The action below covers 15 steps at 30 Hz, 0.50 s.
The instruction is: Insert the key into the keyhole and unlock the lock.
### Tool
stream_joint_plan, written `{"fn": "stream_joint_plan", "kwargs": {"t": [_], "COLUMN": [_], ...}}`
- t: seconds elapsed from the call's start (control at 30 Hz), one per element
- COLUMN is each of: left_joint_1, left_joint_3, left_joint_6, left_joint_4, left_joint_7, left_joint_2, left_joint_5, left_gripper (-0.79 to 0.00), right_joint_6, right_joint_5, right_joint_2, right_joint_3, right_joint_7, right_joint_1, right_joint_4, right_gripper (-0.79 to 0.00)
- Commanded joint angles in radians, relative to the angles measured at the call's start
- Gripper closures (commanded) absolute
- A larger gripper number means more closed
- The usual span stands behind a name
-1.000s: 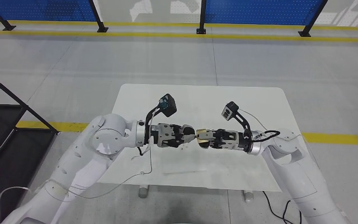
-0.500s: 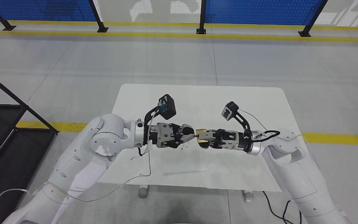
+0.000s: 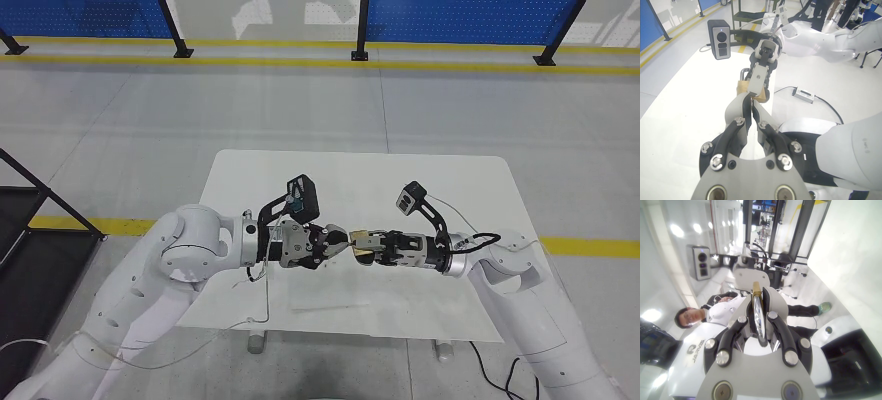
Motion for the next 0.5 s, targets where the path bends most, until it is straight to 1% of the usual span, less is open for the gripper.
{"fn": "stream_joint_plan", "kwargs": {"t": [0.0,0.2,0.47], "left_joint_1": [0.003,0.017,0.04], "left_joint_3": [-0.003,-0.007,-0.02], "left_joint_6": [-0.01,-0.038,-0.029], "left_joint_4": [-0.008,-0.025,-0.045], "left_joint_7": [0.012,0.045,0.049], "left_joint_2": [0.0,0.001,0.005], "left_joint_5": [0.029,0.084,0.101], "left_gripper": [0.0,0.0,0.0], "right_joint_6": [0.0,0.0,0.0], "right_joint_5": [0.0,0.0,0.0], "right_joint_2": [0.0,0.0,0.0], "right_joint_3": [0.0,0.0,0.0], "right_joint_7": [0.0,0.0,0.0], "right_joint_1": [0.0,0.0,0.0], "right_joint_4": [0.0,0.0,0.0], "right_gripper": [0.0,0.0,0.0]}}
